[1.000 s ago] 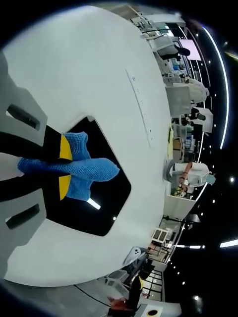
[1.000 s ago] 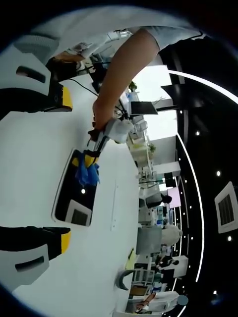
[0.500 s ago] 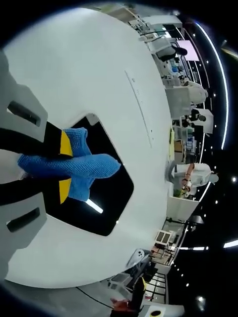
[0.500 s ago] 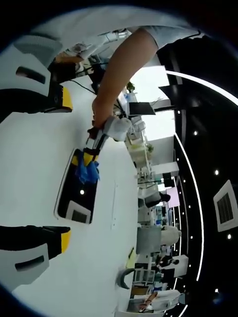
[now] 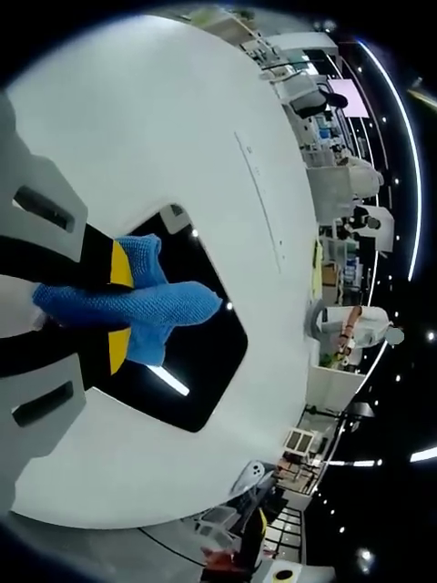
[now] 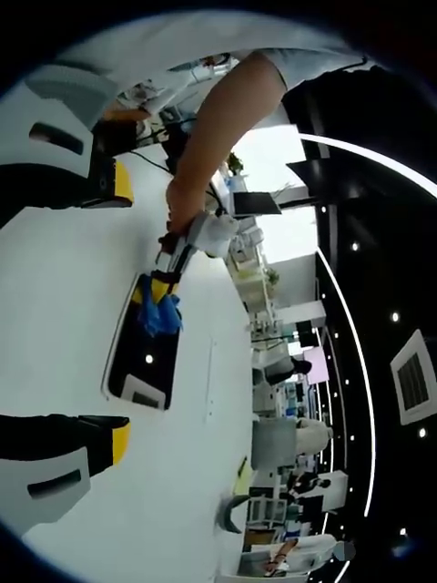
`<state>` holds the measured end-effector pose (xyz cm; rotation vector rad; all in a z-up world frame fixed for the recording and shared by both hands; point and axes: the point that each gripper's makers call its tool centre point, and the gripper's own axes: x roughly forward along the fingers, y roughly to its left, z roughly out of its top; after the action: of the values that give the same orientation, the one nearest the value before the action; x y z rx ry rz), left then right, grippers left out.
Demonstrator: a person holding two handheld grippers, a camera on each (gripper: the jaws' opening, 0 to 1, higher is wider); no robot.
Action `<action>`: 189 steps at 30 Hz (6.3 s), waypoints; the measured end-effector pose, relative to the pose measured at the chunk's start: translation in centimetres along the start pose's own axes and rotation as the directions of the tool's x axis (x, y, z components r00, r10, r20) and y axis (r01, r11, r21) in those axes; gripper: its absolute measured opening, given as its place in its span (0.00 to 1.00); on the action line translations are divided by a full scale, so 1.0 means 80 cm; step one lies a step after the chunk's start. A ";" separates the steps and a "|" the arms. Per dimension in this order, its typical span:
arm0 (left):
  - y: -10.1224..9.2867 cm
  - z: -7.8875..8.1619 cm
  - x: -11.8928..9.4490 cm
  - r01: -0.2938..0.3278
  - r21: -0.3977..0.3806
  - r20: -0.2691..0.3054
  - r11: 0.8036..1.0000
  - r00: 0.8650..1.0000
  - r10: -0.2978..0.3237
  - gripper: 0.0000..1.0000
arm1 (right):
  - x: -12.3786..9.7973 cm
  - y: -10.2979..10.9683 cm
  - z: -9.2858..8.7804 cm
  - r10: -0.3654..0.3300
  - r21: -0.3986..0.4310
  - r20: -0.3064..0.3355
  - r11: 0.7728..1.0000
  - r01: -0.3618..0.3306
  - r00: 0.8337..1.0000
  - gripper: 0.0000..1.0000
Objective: Wipe the mirror surface with the cleaning cloth until all visible marks leave the cleaned area.
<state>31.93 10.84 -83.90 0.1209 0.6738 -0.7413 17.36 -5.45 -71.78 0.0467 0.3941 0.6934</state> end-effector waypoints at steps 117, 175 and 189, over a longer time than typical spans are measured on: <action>-0.134 0.036 0.080 0.126 0.064 0.004 0.990 0.992 -0.126 0.08 | 0.026 -0.096 -0.017 0.079 -0.074 -0.065 0.994 -0.084 0.995 0.98; -0.170 0.043 0.095 0.155 0.078 -0.006 0.985 0.988 -0.155 0.07 | 0.012 -0.103 -0.029 0.050 -0.047 -0.077 0.997 -0.054 0.996 0.99; -0.170 0.044 0.098 0.138 0.070 -0.010 0.988 0.990 -0.137 0.06 | 0.016 -0.102 -0.030 0.057 -0.040 -0.077 0.997 -0.060 0.995 0.99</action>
<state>29.03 -4.95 -84.12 0.1421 0.6652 -0.8981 22.38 -11.12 -75.87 -0.0079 0.4522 0.7627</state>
